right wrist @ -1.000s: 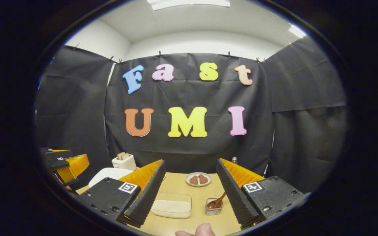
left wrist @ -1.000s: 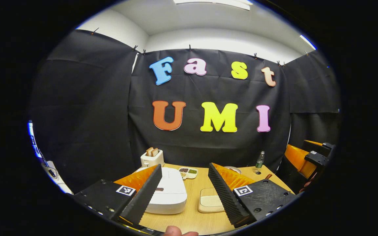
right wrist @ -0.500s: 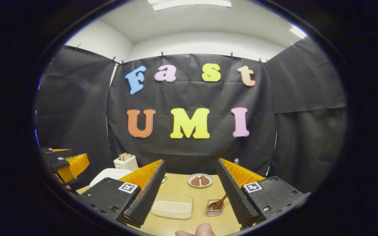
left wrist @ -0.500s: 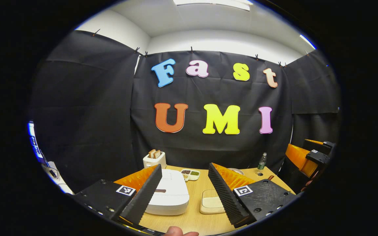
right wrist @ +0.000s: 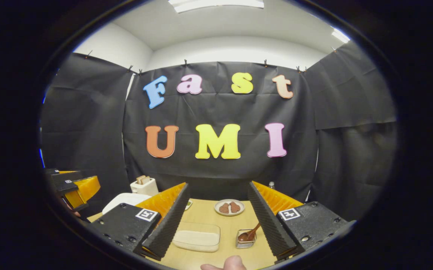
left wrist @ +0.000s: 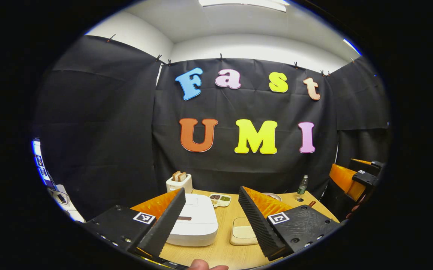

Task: Close the left gripper, press the button to open the rice cooker; take a wooden spoon from the chopstick holder with the right hand, scoop a spoonful of rice and pour it into the rice cooker, then put the wooden spoon back into the chopstick holder.

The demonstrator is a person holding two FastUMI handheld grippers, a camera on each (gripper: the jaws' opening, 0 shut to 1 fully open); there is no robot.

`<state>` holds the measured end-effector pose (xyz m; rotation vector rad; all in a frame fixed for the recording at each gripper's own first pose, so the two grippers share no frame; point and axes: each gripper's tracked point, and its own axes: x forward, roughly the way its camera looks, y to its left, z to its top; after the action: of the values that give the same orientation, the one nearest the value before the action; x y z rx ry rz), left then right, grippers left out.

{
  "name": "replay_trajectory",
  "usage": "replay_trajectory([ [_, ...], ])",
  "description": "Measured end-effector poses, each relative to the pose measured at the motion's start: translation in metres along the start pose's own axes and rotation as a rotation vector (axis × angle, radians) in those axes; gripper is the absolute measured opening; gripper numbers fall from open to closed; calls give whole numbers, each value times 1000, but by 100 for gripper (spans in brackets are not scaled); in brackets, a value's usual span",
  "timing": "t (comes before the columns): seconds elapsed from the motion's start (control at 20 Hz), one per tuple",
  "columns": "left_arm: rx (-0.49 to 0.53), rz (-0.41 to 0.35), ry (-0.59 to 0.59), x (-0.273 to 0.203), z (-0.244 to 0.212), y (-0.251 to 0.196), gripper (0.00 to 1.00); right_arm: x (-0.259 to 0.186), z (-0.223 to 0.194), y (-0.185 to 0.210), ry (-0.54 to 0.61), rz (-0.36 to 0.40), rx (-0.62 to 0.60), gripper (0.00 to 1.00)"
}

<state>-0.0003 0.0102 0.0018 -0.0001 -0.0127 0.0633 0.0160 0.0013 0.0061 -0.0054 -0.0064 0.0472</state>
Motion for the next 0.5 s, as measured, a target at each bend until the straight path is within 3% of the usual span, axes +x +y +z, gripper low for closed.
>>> replay_trajectory([
  [0.5, -6, 22, 56, 17, -14, 6, 94, 20, -4, -14, 6, 25, 4, 100],
])
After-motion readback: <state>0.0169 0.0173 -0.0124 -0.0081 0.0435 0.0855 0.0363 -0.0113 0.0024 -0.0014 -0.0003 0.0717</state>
